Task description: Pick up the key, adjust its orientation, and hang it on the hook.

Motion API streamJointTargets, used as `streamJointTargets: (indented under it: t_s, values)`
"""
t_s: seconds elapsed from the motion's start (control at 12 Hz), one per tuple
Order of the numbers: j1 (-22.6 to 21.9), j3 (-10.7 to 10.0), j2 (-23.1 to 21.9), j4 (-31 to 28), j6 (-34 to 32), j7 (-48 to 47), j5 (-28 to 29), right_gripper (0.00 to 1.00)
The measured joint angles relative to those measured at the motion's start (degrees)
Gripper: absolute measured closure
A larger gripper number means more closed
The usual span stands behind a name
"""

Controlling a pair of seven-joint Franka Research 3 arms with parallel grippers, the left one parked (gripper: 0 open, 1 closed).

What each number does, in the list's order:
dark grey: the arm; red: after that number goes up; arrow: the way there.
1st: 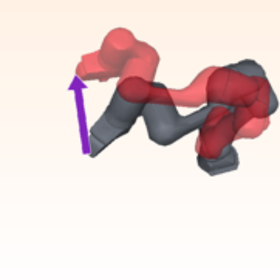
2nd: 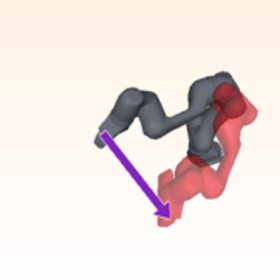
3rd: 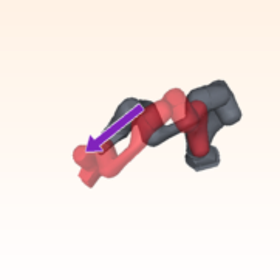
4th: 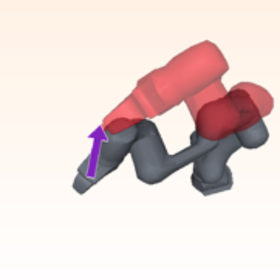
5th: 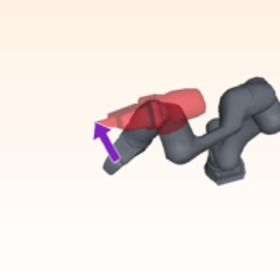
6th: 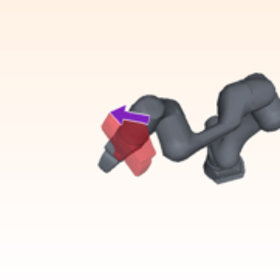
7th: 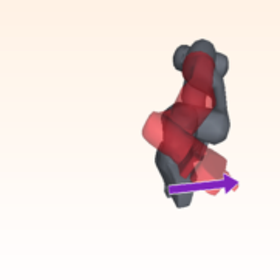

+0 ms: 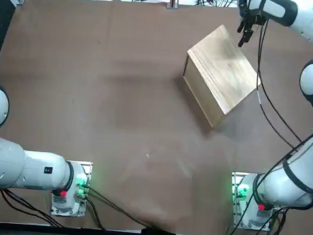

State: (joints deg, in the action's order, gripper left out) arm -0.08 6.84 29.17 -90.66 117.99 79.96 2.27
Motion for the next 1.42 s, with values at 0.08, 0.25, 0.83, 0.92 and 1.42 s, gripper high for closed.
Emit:
streamJointTargets:
  t_s: [0.08,0.25,0.83,0.92,1.42]
  values:
    - [1.1,0.0,-0.4,0.4,-0.4,-1.4,0.7,0.00]
    - [3.7,-0.1,-1.6,0.8,-2.6,-5.0,2.0,0.00]
    - [8.5,-0.1,-7.2,1.0,-9.6,-30.1,3.7,0.00]
    - [8.5,-0.1,-8.3,1.0,-10.2,-35.1,3.7,0.00]
    - [7.3,0.4,-16.8,1.1,-15.9,-64.4,1.6,0.00]
